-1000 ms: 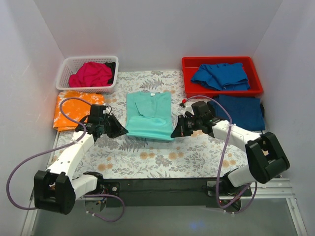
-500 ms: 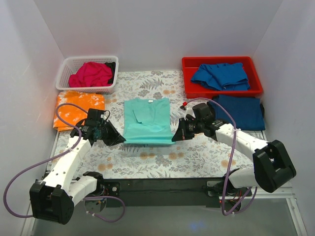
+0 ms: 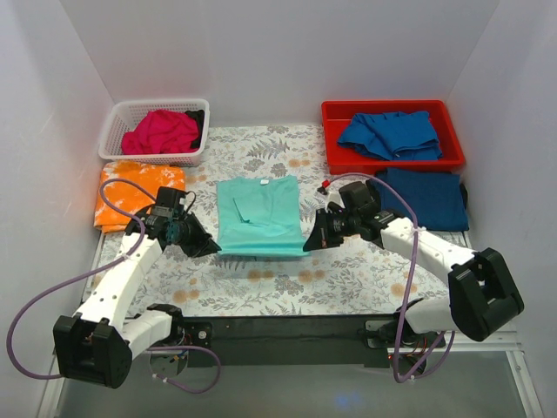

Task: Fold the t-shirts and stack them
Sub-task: Fold the long partially folded tshirt into a neat square

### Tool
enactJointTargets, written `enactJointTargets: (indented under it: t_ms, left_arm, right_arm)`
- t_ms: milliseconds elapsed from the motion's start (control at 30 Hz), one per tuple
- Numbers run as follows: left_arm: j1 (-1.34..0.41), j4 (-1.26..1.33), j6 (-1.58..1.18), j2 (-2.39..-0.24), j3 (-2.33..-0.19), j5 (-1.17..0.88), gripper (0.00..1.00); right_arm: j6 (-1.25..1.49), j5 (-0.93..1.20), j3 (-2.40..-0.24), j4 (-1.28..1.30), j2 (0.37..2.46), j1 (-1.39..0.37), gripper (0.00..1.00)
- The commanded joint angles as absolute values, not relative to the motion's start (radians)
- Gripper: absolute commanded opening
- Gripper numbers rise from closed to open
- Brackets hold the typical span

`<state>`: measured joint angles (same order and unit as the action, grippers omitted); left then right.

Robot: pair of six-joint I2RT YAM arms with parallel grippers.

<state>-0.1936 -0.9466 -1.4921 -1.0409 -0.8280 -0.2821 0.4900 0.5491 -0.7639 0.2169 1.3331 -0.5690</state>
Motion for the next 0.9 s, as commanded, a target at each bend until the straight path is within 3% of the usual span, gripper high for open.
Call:
enactJointTargets:
  t_ms: [0, 300, 867]
  left_arm:
    - [-0.184, -0.960, -1.471, -1.060, -0.925, -0.149, 0.00]
    - [-0.184, -0.858, -1.450, -1.215, -1.135, -0.057, 0.00]
    - [-0.183, -0.658, -1.382, -1.715, -1.385, -0.029, 0.00]
  right_arm:
    - [0.463, 0.482, -0.860, 0.270, 1.344, -0.555, 0.01]
    - [0.425, 0.422, -1.104, 0.291, 1.468, -0.557, 0.01]
    - [0.391, 0.365, -1.505, 0.316, 1.868, -0.493, 0.01]
